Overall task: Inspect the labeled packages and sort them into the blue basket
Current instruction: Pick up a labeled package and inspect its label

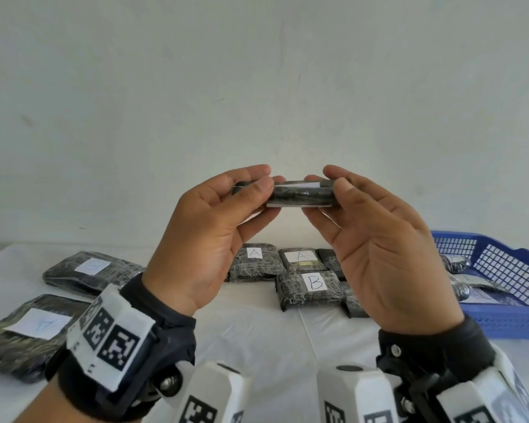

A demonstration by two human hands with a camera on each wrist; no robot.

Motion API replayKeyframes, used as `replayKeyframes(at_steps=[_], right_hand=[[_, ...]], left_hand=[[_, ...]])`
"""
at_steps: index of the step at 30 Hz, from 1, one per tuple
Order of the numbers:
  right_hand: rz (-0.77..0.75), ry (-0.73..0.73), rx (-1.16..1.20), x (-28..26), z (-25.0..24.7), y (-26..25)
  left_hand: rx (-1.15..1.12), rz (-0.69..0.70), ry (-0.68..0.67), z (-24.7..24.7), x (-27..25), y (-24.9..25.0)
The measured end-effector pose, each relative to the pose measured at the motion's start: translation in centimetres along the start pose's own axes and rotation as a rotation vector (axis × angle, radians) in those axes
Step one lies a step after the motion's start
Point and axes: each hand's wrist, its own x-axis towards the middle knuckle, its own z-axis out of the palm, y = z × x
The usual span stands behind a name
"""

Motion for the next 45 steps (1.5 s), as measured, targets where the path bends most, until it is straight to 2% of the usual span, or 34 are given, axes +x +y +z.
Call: replayKeyframes(at_steps=[8, 10, 13, 16, 19, 21, 26, 29, 31, 34, 37, 39, 41, 45], right_hand=[[0.011, -0.011, -0.026, 0.2, -0.6, -0.3], [-0.035, -0.037, -0.124, 0.1, -0.6, -0.4], [-0.127, -0.071, -0.387, -0.2, -0.4, -0.3], [-0.086, -0.108, -0.713, -0.4, -0.3, -0.1], [-0.015, -0.117, -0.917, -0.1, -0.6, 0.6], [-0.005, -0.081, -0.920, 0.1, -0.8, 0.9], [-0.020, 0.006, -0.981, 1.0, -1.9, 1.0], [-0.045, 0.013, -1.138, 1.7, -3.0, 0.1], [-0.003, -0.006, -1.198, 2.2, -3.7, -1.1], [0.044, -0.055, -1.298, 2.4, -5.4, -3.3], [0.174, -0.138, -1.440, 2.2, -8.2, -5.8], [0.291, -0.125, -1.510, 1.9, -11.0, -7.8], [0.375, -0.047, -1.595, 1.7, -14.2, -9.8], [0.433, 0.162, -1.714, 2.5, -20.5, -13.5]], left_hand=[[-0.129, -0.093, -0.011, -0.2, 0.2, -0.3], [-0.193, -0.104, 0.024, -0.3, 0.3, -0.4], [-0.191, -0.041, 0.139, -0.4, 0.4, -0.5], [-0.010, 0.109, 0.249, -0.9, 0.6, 0.0], [0.183, 0.204, 0.255, -0.7, 0.6, 0.4], [0.271, 0.228, 0.210, -0.3, 0.5, 0.4], [0.670, 0.365, -0.038, 0.8, 0.4, -0.3], [0.819, 0.406, -0.052, 1.4, 1.1, -1.2], [0.803, 0.303, 0.040, 1.6, 1.9, -2.0], [0.668, 0.015, 0.086, 2.6, 2.7, -3.4], [0.828, -0.078, -0.013, 3.8, 3.2, -6.0], [1.000, -0.103, -0.130, 5.0, 3.5, -7.7], [1.135, -0.120, -0.256, 6.5, 3.9, -9.1], [1.220, -0.138, -0.531, 11.2, 4.9, -12.2]])
